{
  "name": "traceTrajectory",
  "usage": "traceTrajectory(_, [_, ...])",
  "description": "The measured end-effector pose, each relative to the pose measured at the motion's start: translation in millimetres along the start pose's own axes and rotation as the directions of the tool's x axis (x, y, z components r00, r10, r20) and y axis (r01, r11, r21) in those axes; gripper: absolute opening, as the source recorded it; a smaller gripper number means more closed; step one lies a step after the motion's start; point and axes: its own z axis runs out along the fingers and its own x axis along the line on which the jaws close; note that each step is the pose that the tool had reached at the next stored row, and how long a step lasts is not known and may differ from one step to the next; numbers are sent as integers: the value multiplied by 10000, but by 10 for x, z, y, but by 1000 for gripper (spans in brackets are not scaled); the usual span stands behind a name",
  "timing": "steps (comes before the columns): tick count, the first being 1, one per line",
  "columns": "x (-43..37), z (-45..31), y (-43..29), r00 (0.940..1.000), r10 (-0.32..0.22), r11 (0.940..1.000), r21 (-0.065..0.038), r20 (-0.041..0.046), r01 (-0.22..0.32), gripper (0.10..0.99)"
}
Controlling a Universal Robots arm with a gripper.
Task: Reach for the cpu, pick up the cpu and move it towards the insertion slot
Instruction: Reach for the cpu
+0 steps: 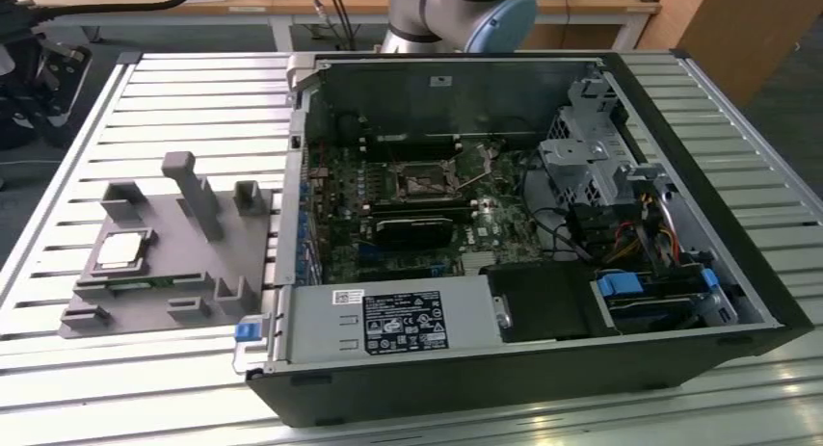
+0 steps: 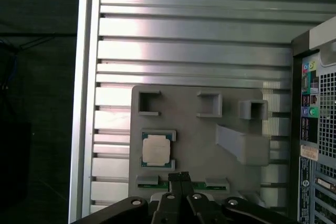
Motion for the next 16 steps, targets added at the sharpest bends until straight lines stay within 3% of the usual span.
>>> traceTrajectory(7, [34, 55, -49, 10000, -4, 10000, 1, -1, 4, 106])
traceTrajectory(12, [59, 141, -91, 10000, -5, 10000, 0, 2, 5, 114])
traceTrajectory(15, [76, 193, -117, 10000, -4, 10000, 0, 1, 4, 290])
traceTrajectory(16, [81, 212, -123, 10000, -3, 10000, 0, 1, 3, 290])
